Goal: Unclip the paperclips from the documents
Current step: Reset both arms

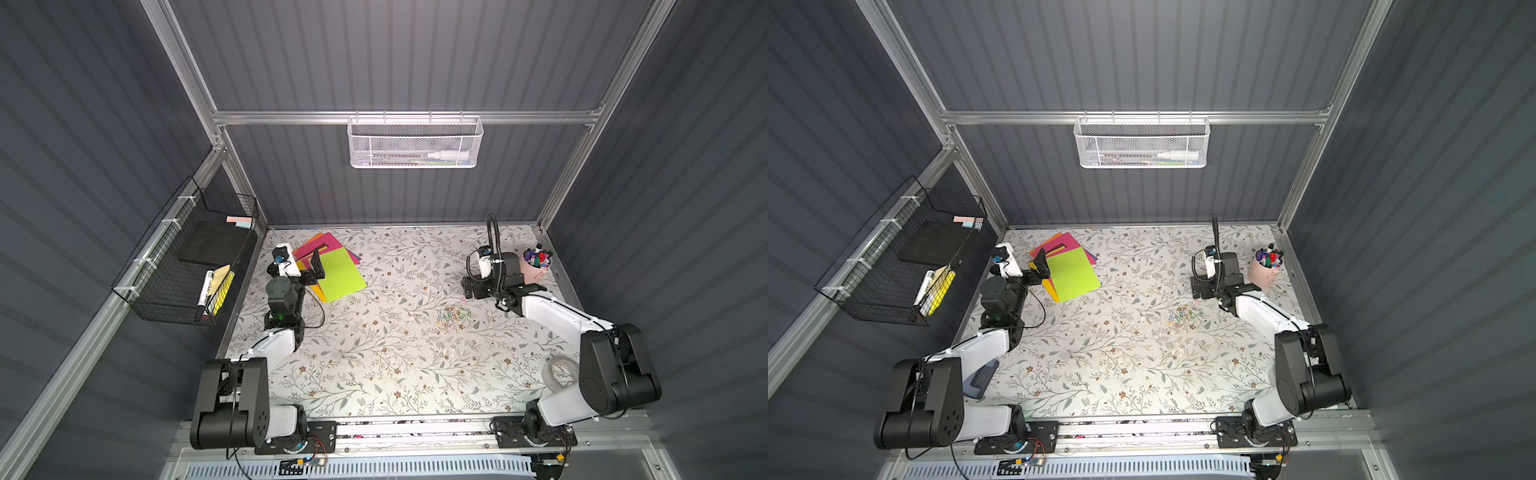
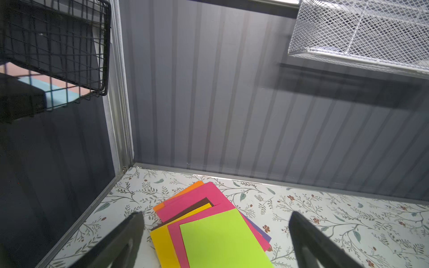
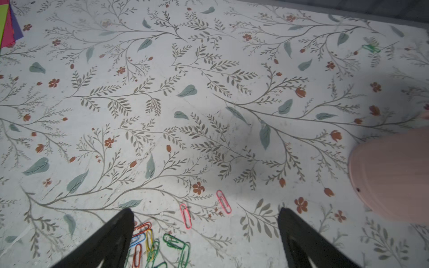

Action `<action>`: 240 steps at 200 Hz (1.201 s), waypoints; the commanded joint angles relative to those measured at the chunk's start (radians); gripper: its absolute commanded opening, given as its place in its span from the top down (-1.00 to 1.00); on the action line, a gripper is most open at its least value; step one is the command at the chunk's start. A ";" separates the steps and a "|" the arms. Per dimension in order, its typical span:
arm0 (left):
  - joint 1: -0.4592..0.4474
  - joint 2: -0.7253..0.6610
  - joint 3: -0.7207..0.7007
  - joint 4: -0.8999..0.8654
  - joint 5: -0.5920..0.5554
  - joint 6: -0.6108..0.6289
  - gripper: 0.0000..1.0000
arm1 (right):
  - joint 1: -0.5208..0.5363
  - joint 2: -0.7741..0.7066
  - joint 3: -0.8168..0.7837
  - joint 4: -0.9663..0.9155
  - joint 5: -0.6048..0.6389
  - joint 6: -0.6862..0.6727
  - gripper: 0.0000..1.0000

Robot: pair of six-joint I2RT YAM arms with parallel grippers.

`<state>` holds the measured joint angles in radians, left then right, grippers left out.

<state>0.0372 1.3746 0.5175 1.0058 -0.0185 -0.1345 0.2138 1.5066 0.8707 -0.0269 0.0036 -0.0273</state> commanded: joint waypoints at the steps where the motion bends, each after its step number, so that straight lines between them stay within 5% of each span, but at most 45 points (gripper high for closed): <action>1: 0.001 0.044 -0.022 0.173 0.018 0.057 -0.99 | -0.016 -0.015 -0.089 0.096 0.075 -0.025 -0.98; 31: 0.001 0.101 -0.057 0.317 0.019 0.067 -0.99 | -0.038 -0.053 -0.263 0.376 0.098 -0.078 -0.98; 91: 0.001 0.259 -0.059 0.507 0.051 0.053 -0.99 | -0.134 -0.015 -0.264 0.456 0.012 -0.062 -0.98; 130: -0.026 0.298 -0.054 0.533 0.025 0.082 -0.99 | -0.207 -0.030 -0.397 0.679 -0.080 -0.015 -0.98; 240: -0.033 0.314 -0.057 0.552 0.010 0.079 -0.99 | -0.205 -0.009 -0.425 0.736 -0.007 0.024 -0.98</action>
<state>0.0090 1.6768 0.4644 1.5257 0.0055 -0.0731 0.0055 1.4830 0.4488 0.6792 -0.0311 -0.0254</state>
